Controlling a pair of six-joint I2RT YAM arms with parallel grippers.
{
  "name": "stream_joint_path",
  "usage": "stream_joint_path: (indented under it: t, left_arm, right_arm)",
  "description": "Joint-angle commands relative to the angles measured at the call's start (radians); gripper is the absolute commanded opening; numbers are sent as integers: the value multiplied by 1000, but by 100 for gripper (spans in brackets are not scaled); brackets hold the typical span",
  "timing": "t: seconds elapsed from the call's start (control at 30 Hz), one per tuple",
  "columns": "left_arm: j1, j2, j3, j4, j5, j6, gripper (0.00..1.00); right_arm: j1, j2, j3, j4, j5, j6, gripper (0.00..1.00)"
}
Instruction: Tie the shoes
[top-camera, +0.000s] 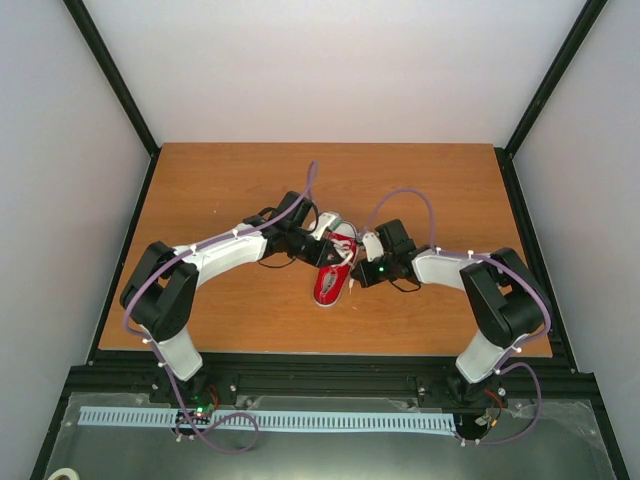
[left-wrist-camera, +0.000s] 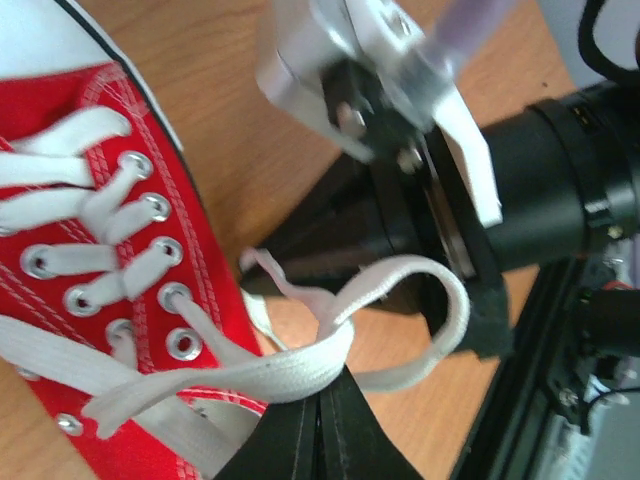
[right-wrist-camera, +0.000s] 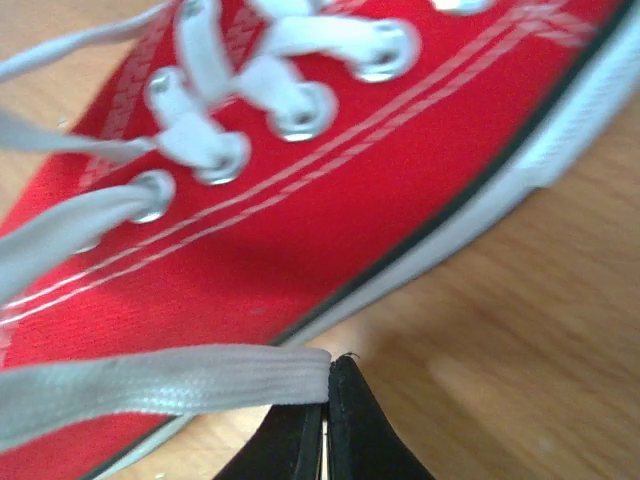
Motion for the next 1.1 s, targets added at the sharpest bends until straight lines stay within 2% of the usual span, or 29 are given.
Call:
stream_joint_path:
  t: [0.0,0.13,0.3,0.47,0.6,0.87,1.07]
  left_arm:
    - [-9,-33,11,-66,158,-41,1]
    - [-9,-62,0,-185,226,-33,1]
    - [10,-116,17,-361,202,9,1]
    - [93,-167,32,-508,170,16,1]
    - [128,-189,78,-600,-8,43,1]
    - [128,-147,94,-489,-351,14,1]
    - [128,-49,110,-488,-483,7,1]
  right_arm:
    - [-3,-56,-12,7,193,68,3]
    - [-5,-78,-15,-22,260,103,3]
    - [-8,-95,-11,-58,333,150,3]
    - [-22,-119,-10,-96,410,193,3]
    - [-33,-137,-10,-122,444,212,3]
    - [-44,-157,-20,-165,531,269,3]
    - [-82,-187,-55,-247,624,384,3]
